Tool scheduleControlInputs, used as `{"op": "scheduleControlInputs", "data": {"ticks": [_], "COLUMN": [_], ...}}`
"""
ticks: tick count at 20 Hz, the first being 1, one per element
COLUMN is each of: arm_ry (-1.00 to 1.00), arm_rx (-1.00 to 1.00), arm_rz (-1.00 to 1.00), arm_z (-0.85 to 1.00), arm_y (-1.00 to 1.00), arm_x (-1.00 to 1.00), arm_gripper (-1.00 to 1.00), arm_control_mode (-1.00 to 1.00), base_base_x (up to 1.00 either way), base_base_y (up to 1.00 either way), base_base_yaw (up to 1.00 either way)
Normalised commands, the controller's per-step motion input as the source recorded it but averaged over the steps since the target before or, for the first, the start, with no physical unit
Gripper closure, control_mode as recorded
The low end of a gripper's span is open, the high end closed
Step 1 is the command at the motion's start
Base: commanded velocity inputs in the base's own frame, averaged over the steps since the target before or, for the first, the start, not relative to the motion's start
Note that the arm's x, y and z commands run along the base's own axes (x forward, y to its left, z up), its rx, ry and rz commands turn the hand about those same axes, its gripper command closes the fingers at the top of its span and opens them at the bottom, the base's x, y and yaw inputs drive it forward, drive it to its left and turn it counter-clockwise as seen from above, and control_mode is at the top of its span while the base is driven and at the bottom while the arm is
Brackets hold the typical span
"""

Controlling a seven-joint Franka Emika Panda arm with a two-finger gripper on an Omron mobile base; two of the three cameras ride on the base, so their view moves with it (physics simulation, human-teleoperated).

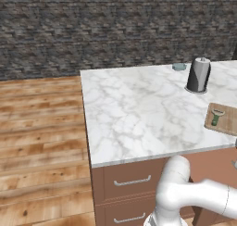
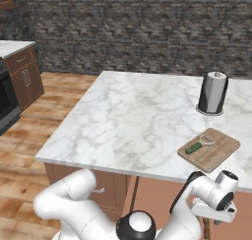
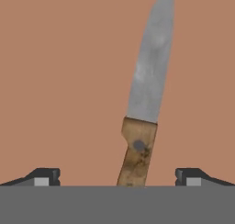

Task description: Open the drawer on the right and place the cutting tools on the cutting board.

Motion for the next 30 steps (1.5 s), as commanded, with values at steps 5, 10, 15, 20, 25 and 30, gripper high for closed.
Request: {"op": "scheduleControlInputs", "data": {"ticks": [5,10,15,20,25,30], "arm_ry": [0.0,0.0,0.0,0.0,0.0,0.0], "arm_rx": [0.0,0.0,0.0,0.0,0.0,0.0], "arm_rz": [0.0,0.0,0.01,0.0,0.0,0.0], "arm_z": [-0.09,-0.01,0.0,-0.02,-0.2,-0.25], "arm_y": [-0.06,-0.07,-0.11,0.0,0.0,0.0], "arm_x": [0.03,0.04,0.0,0.0,0.0,0.0], "arm_gripper": [-1.0,-1.0,-1.0,-1.0,-1.0,-1.0], "arm_control_mode": [-1.0,-1.0,-1.0,-1.0,-1.0,-1.0], "base_base_x": [0.0,0.0,0.0,0.0,0.0,0.0], "base_base_y": [0.0,0.0,0.0,0.0,0.0,0.0], "base_base_yaw": [0.0,0.0,0.0,0.0,0.0,0.0]}}
